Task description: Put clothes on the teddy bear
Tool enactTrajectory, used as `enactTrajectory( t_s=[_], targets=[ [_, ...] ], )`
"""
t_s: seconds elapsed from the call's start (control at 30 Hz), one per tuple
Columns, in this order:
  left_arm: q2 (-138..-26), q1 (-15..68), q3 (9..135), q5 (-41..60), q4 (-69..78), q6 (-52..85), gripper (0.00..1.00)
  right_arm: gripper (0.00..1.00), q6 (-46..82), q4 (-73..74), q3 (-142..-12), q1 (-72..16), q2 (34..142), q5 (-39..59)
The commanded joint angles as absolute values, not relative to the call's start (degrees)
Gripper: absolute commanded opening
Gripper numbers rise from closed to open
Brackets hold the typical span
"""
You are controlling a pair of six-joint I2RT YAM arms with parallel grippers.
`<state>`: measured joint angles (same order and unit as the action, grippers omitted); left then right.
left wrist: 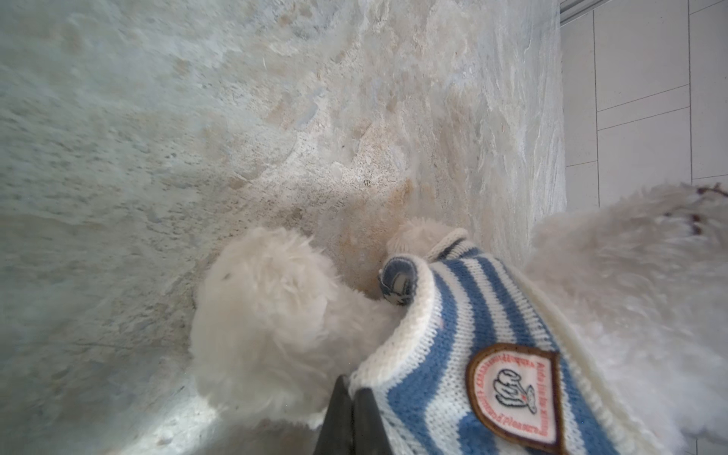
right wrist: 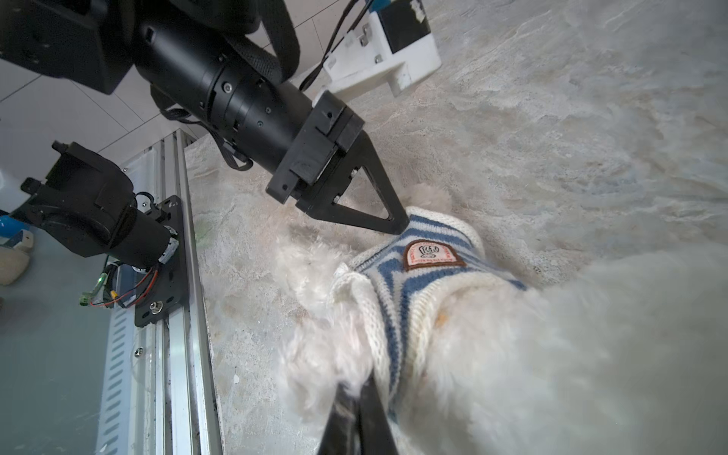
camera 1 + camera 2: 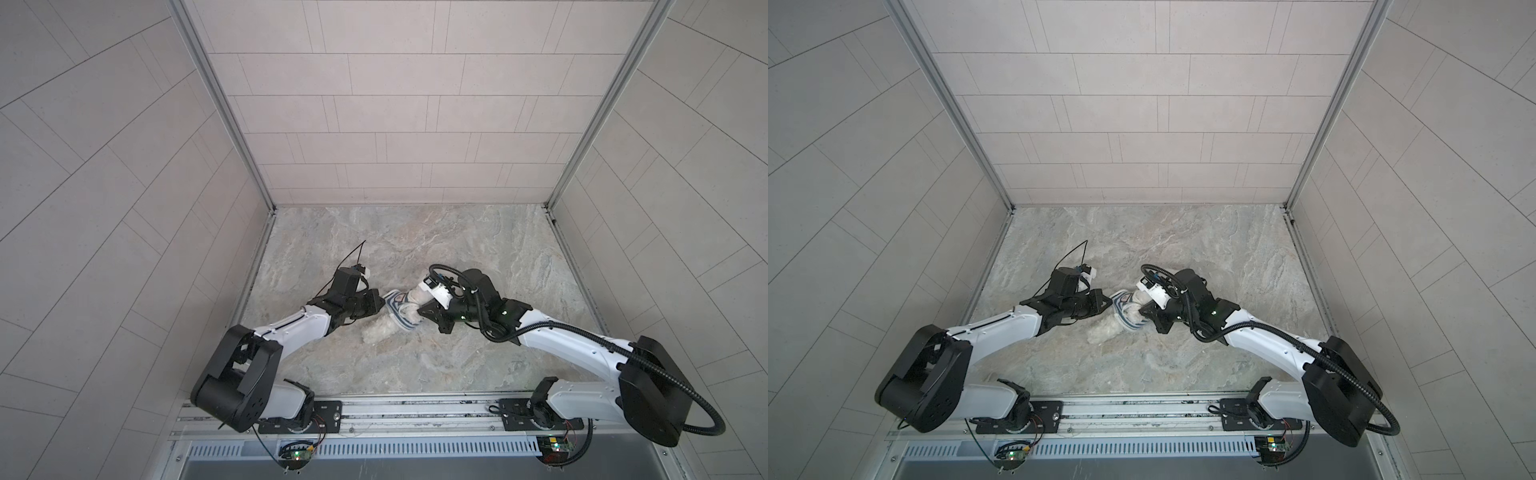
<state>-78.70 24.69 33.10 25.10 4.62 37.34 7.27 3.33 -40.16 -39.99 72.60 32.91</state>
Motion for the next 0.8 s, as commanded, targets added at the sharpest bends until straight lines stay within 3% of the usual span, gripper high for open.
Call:
enactTrajectory(
  t_s=[0.0, 0.1, 0.2, 0.47, 0.77],
  targets=[
    [-77.8, 27.7, 33.1, 19.7, 1.8, 37.0, 0.0, 0.13, 11.0, 6.3, -40.6, -39.9, 73.5, 33.0],
    [-77.5, 31.7, 32.1, 19.6, 4.2, 40.0, 0.0, 0.37, 13.4, 7.9, -38.1, -40.0, 71.4, 28.6],
    [-77.3, 33.4, 31.0, 19.9, 7.4, 43.2, 0.0, 0.53, 14.1, 5.7, -36.0, -40.1, 67.0, 23.8],
    [-77.4, 37.5, 31.0, 18.9, 9.5, 46.9, 0.0, 0.59, 13.7, -6.7, -32.1, -42.7, 56.8, 15.6],
    [-77.7, 40.9, 31.5, 18.3, 11.3, 49.5, 0.0, 0.6, 11.5, -13.1, -34.9, -50.9, 58.6, 7.0]
  ],
)
